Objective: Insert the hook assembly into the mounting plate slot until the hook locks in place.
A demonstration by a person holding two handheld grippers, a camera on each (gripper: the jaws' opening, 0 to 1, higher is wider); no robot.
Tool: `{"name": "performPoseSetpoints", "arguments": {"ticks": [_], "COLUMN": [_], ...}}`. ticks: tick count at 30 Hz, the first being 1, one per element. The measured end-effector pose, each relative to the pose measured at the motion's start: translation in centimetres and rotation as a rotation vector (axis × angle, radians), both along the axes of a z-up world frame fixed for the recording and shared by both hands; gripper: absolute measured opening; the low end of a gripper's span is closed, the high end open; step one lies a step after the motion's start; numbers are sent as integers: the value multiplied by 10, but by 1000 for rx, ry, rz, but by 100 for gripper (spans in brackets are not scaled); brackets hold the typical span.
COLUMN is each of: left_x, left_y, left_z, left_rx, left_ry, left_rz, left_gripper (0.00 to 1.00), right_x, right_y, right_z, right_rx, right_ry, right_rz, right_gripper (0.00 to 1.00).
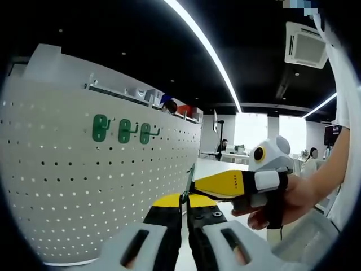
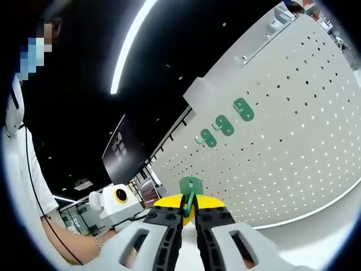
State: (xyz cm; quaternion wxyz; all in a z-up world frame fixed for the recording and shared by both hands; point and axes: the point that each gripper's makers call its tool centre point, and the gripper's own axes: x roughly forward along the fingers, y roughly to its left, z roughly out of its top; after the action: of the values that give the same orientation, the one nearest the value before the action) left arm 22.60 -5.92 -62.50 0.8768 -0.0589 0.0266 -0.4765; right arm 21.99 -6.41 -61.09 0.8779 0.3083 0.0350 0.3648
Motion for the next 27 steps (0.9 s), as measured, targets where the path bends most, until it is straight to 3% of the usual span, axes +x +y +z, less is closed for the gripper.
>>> {"name": "performPoseSetpoints", "arguments": {"ticks": [12, 27], "left_x": [2, 2], "left_y": [1, 2], "left_z": [-1, -1], "left_rx": [-17, -6], "left_ry": [13, 1], "left_rz": [28, 38], "left_gripper": [1, 1], "right_x": [3, 4], "right_y": [-1, -1], "right_z": [0, -2], "right_rx": [66, 25], "right_ry": [47, 38], "right_rz": [-31, -46], "right_gripper": [3, 1]}}
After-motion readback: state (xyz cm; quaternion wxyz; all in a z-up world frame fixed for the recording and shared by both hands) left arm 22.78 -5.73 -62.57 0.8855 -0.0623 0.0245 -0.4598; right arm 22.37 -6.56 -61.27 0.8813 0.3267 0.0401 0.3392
